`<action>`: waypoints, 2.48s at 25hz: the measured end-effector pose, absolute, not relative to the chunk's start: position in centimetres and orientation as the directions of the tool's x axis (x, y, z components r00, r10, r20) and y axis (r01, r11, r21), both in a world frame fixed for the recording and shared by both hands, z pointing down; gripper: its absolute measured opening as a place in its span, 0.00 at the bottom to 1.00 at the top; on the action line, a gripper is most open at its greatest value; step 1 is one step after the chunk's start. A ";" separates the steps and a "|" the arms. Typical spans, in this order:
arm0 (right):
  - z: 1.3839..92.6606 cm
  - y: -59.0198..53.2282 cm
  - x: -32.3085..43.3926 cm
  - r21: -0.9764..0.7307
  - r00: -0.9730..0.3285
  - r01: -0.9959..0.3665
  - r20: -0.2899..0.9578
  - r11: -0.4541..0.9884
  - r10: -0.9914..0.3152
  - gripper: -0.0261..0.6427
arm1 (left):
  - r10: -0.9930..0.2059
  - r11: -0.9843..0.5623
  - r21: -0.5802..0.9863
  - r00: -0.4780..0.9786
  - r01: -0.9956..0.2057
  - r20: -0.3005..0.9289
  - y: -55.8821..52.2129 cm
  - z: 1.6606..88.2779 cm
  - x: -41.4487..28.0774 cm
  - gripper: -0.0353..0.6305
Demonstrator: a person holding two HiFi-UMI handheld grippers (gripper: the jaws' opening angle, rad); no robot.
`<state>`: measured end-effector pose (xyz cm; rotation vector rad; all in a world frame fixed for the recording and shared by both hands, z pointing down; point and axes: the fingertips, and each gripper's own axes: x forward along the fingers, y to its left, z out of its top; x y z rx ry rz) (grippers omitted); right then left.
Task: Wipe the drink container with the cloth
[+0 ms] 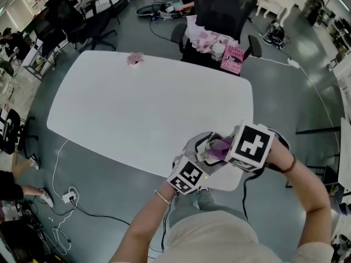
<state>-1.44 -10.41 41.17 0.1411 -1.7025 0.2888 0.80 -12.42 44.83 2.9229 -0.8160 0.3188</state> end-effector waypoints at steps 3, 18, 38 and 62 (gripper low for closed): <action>41.3 -10.7 -1.5 -0.107 -0.144 -0.261 0.987 0.959 0.071 0.14 | -0.502 -0.853 0.032 0.835 -0.521 0.223 -12.4 44.8 0.7 0.69; 41.3 -13.6 -0.2 -0.070 -0.142 -0.340 0.990 0.938 0.022 0.14 | -0.502 -0.853 0.027 0.834 -0.521 0.230 -12.4 44.9 0.7 0.69; 40.0 -17.0 2.7 -0.002 -0.188 -0.463 0.977 0.886 -0.097 0.14 | -0.516 -0.842 0.025 0.819 -0.538 0.250 -12.3 44.7 0.5 0.69; 42.9 -15.7 9.6 -0.616 -0.752 -0.584 0.656 0.528 -0.067 0.14 | -0.541 -0.822 0.007 0.786 -0.569 0.298 -12.6 45.1 0.2 0.69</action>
